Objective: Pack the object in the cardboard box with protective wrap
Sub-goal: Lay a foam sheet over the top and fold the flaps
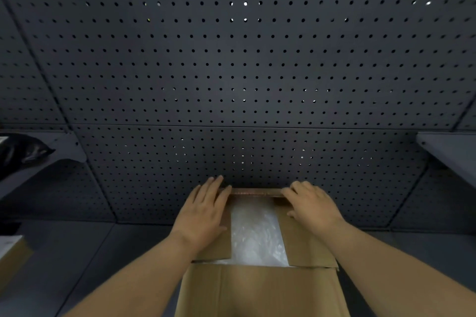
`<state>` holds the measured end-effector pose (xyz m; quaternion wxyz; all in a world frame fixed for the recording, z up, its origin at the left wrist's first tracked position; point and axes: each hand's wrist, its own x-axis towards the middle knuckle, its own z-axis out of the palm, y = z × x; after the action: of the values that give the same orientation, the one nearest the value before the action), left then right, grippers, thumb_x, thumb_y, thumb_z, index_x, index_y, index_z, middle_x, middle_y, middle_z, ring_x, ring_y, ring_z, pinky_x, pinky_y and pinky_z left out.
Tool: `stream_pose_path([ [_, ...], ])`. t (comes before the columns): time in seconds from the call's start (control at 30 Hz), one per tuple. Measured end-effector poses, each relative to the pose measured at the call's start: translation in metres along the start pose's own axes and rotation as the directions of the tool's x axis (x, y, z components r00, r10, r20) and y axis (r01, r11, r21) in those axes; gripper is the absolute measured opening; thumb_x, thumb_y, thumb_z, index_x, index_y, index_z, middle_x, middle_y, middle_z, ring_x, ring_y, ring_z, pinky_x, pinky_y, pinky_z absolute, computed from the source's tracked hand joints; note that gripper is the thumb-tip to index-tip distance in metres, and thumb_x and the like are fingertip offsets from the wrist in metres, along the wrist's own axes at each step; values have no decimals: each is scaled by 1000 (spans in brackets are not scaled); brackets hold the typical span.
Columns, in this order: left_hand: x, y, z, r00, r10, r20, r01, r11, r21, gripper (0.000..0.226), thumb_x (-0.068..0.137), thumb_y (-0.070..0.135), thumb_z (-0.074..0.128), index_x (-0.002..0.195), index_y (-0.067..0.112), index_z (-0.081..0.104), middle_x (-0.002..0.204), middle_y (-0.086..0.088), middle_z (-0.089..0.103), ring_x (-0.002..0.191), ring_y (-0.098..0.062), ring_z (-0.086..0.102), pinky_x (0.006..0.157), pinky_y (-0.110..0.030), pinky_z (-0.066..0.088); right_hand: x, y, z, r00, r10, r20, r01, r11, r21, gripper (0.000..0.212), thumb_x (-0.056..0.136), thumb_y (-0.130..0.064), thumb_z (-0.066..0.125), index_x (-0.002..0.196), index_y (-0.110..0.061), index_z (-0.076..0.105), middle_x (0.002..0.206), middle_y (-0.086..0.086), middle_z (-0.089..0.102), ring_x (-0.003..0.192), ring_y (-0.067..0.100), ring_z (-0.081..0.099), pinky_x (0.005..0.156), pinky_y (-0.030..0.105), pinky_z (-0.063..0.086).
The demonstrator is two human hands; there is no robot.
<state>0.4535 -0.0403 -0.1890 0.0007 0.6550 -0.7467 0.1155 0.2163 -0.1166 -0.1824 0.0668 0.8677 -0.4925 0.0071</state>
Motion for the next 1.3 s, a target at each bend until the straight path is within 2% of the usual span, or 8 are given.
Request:
stream_pose_path([
  [0.1, 5, 0, 6, 993, -10, 116, 10, 1000, -2, 84, 91, 45, 54, 153, 18, 4, 161, -4, 4, 148, -25, 7, 119, -37, 3, -8, 0, 7, 998, -16, 60, 13, 999, 39, 45, 97, -29, 47, 140, -21, 39, 136, 1, 45, 128, 22, 39, 103, 33, 38],
  [0.23, 4, 0, 10, 977, 35, 211, -15, 995, -95, 53, 96, 39, 46, 145, 24, 32, 147, 1, 40, 131, -21, 40, 108, -34, 31, -20, 6, 12, 981, -62, 185, 48, 996, 79, 51, 100, -37, 38, 149, -25, 29, 145, -1, 39, 134, 21, 34, 106, 35, 38],
  [0.43, 6, -4, 19, 957, 44, 285, 0, 988, -153, 47, 100, 34, 38, 146, 25, 34, 150, 5, 37, 131, -20, 41, 104, -34, 40, -44, -3, 0, 938, -181, 295, 173, 983, 55, 78, 88, -64, 41, 151, -25, 19, 155, -1, 28, 137, 22, 32, 110, 36, 34],
  [0.53, 11, -6, 16, 943, 49, 328, 15, 982, -191, 44, 101, 33, 35, 144, 25, 38, 146, 3, 42, 127, -20, 46, 102, -36, 42, -64, -24, -17, 849, -351, 396, 318, 936, 148, 111, 63, -87, 36, 153, -27, 10, 161, 1, 9, 147, 21, 11, 119, 35, 13],
  [0.73, 19, -8, 6, 909, 80, 409, 23, 970, -240, 45, 102, 38, 32, 143, 24, 41, 147, 1, 42, 131, -19, 43, 106, -32, 37, -98, -46, -12, 742, -540, 397, 523, 837, 161, 101, 84, -49, 63, 152, -24, -7, 161, 4, -13, 149, 20, -10, 110, 29, -13],
  [1.03, 33, -12, -14, 787, 21, 616, 218, 925, -310, 60, 98, 57, 24, 145, 24, 39, 150, -4, 40, 135, -24, 39, 109, -32, 32, -54, -24, -71, 752, -338, 566, 233, 939, 252, 106, 76, -42, 75, 153, -30, 2, 162, -6, -4, 148, 12, -3, 119, 26, 1],
  [1.23, 44, -16, -30, 756, -38, 653, 466, 732, -497, 72, 91, 69, 23, 144, 24, 40, 153, -5, 36, 139, -24, 35, 114, -37, 24, -4, -6, -75, 895, -102, 435, 47, 990, 136, 85, 85, -46, 64, 152, -32, 14, 161, -8, 8, 148, 15, 8, 119, 33, 9],
  [1.3, 46, -10, -28, 779, -46, 625, 390, 816, -427, 69, 95, 64, 21, 144, 19, 42, 151, -6, 39, 137, -24, 37, 112, -34, 27, 3, -8, -56, 910, -35, 412, -1, 996, 87, 81, 89, -51, 56, 152, -32, 9, 162, -6, 3, 149, 16, 5, 120, 37, 4],
])
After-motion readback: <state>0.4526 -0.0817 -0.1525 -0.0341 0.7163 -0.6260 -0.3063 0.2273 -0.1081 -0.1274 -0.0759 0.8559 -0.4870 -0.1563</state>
